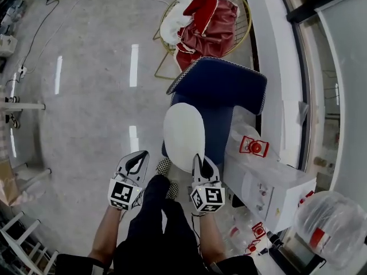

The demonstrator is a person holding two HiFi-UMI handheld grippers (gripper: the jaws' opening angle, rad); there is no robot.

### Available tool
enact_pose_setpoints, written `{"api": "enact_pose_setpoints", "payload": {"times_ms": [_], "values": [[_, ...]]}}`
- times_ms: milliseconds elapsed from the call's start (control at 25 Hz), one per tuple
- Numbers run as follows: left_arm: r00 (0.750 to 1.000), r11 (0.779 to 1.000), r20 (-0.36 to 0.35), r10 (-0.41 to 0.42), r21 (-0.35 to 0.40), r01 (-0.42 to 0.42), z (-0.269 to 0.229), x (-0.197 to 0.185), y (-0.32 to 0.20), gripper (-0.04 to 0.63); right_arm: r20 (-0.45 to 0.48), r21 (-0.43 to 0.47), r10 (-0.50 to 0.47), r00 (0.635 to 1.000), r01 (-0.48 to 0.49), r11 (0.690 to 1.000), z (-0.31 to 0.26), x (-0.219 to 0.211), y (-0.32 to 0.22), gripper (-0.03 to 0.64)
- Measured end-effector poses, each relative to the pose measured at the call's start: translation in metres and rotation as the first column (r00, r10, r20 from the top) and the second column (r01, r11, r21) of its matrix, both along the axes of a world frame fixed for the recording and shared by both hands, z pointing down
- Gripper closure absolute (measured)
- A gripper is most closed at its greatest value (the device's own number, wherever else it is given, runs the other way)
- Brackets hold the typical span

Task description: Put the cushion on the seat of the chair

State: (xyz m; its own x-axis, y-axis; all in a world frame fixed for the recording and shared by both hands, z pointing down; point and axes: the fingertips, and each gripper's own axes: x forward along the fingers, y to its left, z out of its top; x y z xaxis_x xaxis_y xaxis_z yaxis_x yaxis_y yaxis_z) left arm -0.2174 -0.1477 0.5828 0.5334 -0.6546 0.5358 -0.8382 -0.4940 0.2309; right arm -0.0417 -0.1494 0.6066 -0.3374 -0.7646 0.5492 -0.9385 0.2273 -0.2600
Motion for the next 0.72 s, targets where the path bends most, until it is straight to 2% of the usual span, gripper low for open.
{"api": "enact_pose_setpoints", "payload": {"times_ms": [520, 720], "values": [[0.995, 0.995, 0.020, 0.097, -0.008, -0.097, 0.013, 0.040, 0.007, 0.577, -0.070, 0.000, 0.066, 0.995, -0.066, 0.998, 0.020, 0.053, 0.009, 0.568], [0.996, 0.996, 0.015, 0.088, -0.003, -0.088, 0.012, 0.064, 0.006, 0.577, -0.056, -0.011, 0.095, 0.994, -0.096, 0.995, 0.033, 0.081, 0.016, 0.568]]}}
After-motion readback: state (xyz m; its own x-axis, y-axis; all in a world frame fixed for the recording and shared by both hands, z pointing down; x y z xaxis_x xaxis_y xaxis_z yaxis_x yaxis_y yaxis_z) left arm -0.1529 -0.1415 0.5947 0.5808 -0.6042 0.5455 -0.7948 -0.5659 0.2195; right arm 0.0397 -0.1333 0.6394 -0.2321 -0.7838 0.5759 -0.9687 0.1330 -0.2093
